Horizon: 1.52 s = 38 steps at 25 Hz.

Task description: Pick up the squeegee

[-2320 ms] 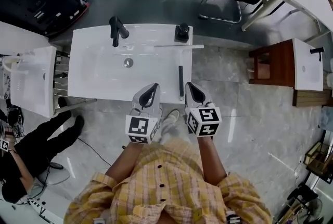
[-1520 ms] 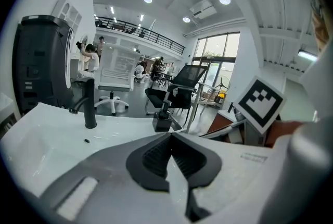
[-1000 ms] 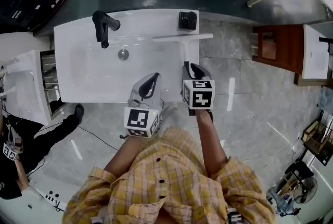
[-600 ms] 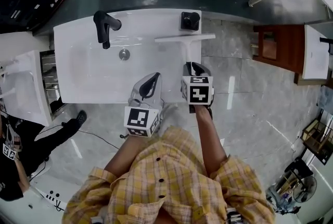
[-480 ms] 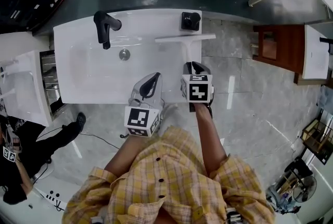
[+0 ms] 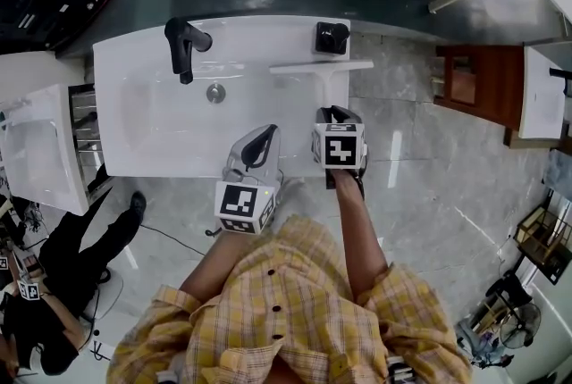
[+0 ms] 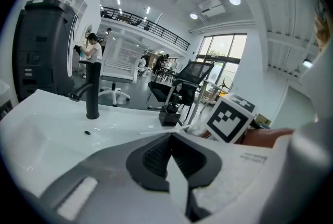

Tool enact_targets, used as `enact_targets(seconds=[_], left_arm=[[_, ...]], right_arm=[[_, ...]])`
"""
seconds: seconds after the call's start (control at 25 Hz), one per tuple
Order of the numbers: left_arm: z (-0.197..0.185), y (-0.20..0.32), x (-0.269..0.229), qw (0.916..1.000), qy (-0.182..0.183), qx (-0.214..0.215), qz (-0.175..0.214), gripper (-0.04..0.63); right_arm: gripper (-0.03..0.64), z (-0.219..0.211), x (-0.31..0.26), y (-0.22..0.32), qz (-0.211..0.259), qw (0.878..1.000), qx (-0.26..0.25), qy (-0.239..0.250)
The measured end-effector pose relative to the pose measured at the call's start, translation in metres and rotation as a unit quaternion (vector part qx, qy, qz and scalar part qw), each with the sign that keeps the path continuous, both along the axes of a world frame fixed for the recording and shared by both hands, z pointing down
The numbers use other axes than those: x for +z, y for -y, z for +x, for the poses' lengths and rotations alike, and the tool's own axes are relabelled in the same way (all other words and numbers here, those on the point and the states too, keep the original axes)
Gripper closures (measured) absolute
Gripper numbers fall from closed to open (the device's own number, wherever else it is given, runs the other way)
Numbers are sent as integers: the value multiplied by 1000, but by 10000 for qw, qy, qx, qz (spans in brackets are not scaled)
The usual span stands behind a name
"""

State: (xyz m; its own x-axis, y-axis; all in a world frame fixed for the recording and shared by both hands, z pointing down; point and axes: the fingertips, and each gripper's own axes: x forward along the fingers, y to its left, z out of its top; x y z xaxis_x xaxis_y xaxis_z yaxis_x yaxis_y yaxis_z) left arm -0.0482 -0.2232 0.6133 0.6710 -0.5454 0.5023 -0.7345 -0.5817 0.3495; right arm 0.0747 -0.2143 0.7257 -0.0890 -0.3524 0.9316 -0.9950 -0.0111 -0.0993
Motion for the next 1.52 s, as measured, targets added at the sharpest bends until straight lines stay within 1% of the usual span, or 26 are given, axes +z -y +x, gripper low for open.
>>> enact_targets(seconds=[0.08, 0.24, 0.6, 1.0, 1.32, 1.52], left_arm=[[0, -1, 1, 10000, -9, -22, -7, 594], [1, -2, -2, 10000, -48, -34, -2, 594], [0, -7, -10, 10000, -11, -2, 91, 594], [-2, -16, -27, 9995, 6, -31, 309, 594], [-2, -24, -49, 9985, 51, -34, 547, 594], [0, -28, -62, 9970, 115, -106, 760, 594]], right_arm=[[522, 0, 1, 1, -102, 9999, 24, 55], [529, 2, 2, 0, -265, 9990, 227, 274], [531, 0, -7, -1, -158, 9984, 304, 442], [531, 1, -37, -5, 331, 9975, 293, 557], [531, 0, -77, -12, 1002, 9922, 226, 699], [530, 6, -101, -18, 1455, 9861, 178, 780]])
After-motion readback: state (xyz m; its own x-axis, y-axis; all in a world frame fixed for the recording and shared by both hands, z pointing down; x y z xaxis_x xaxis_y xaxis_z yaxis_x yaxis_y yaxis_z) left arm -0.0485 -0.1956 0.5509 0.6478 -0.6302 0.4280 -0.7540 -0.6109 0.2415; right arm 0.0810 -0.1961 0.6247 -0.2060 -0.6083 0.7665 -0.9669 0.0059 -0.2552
